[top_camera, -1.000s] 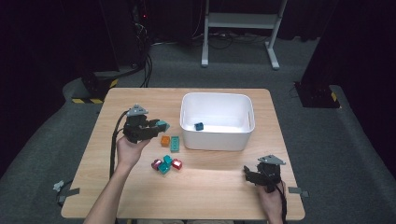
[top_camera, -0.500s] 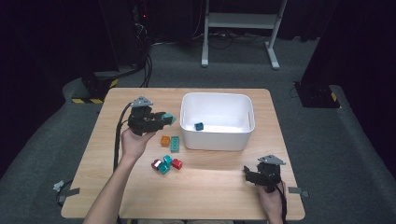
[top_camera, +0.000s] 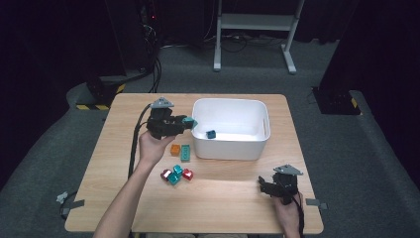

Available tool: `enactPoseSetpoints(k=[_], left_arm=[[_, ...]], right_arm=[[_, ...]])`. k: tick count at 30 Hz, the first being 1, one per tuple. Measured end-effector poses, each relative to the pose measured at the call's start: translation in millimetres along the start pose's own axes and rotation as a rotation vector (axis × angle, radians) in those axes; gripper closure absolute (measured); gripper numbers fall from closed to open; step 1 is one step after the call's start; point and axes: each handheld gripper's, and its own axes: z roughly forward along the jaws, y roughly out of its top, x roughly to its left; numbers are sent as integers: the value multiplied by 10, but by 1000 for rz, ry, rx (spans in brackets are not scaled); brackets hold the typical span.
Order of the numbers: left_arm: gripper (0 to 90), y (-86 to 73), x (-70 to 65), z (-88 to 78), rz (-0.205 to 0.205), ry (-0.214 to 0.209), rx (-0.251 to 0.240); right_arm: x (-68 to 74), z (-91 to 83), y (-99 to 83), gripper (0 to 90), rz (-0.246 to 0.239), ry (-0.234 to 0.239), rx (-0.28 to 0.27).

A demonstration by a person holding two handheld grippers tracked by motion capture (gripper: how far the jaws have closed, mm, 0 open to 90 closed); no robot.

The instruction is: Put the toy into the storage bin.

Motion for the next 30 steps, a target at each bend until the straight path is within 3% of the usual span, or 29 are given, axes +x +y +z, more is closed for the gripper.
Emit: enactPoseSetpoints(k=[17, 30], left_arm=[[584, 119, -124, 253, 13, -30, 21], [584, 125, -180, 423, 20, -34, 46]], right_arm=[[0, 0, 0, 172, 0, 0, 0], [0, 0, 0, 172, 0, 0, 0]])
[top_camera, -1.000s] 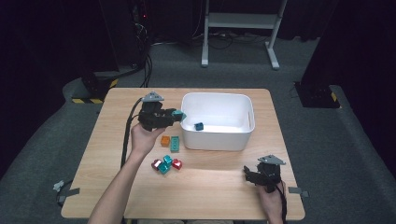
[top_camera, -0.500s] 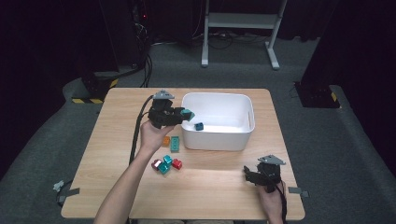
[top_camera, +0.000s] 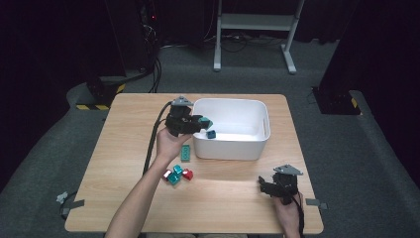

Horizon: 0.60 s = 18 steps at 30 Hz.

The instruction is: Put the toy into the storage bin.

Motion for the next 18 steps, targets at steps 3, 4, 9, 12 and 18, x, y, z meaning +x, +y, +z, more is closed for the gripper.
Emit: enactPoseSetpoints(k=[3, 4, 9, 12, 18], left_arm=[[583, 0, -21, 36, 5, 2, 7], [583, -1, -28, 47, 8, 2, 11], [583, -4, -41, 98, 17, 6, 21], [583, -7, -45, 120, 15, 5, 25], [577, -18, -49, 153, 21, 15, 29]], right_arm=[[0, 0, 0, 172, 0, 0, 0], [0, 0, 0, 172, 0, 0, 0], [0, -1, -1, 172, -1, 0, 0], [0, -1, -1, 172, -1, 0, 0], [0, -1, -1, 172, -2, 1, 0]])
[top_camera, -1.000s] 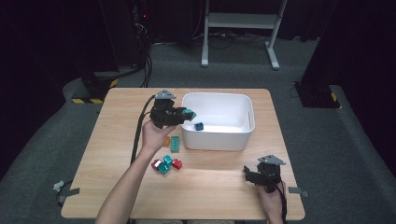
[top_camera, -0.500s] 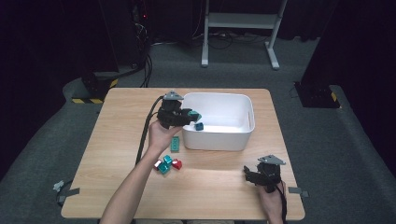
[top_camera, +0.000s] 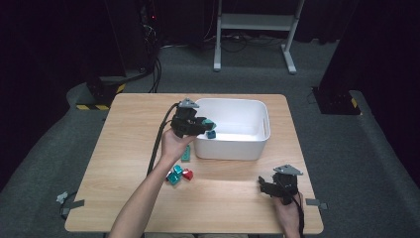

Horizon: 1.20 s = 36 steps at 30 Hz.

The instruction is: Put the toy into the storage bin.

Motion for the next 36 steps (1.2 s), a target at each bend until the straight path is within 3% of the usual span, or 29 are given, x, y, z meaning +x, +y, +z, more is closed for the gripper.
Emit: enactPoseSetpoints(k=[8, 22, 36], left_arm=[[460, -19, -3, -22, -2, 29, -4], [417, -95, 27, -292, 4, 55, -40], [382, -334, 111, -556, -38, 88, -77]], right_arm=[[0, 0, 0, 172, 0, 1, 0], [0, 0, 0, 172, -1, 1, 0], [1, -1, 0, 172, 1, 0, 0]])
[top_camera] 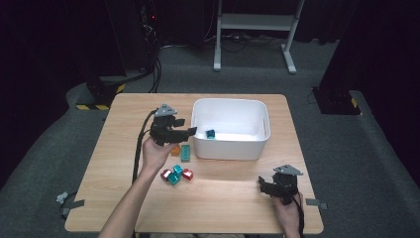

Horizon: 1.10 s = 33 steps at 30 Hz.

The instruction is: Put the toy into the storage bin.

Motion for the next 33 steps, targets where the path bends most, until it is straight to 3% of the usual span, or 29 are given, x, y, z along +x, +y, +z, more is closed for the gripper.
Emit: enactPoseSetpoints(k=[7, 17, 22, 28, 33], left_arm=[[371, -160, 87, -169, -29, 8, -9], [363, -523, 202, -404, -71, 38, -12], [350, -717, 219, -466, -72, 54, 12], [348, -967, 237, -509, -102, 69, 11], [348, -1165, 197, -500, -95, 83, 32]], right_arm=[[0, 1, 0, 172, -1, 0, -1], [0, 1, 0, 172, 0, 1, 0], [-1, 1, 0, 172, 0, 1, -1], [0, 1, 1, 171, 0, 0, 0], [0, 1, 1, 172, 0, 1, 0]])
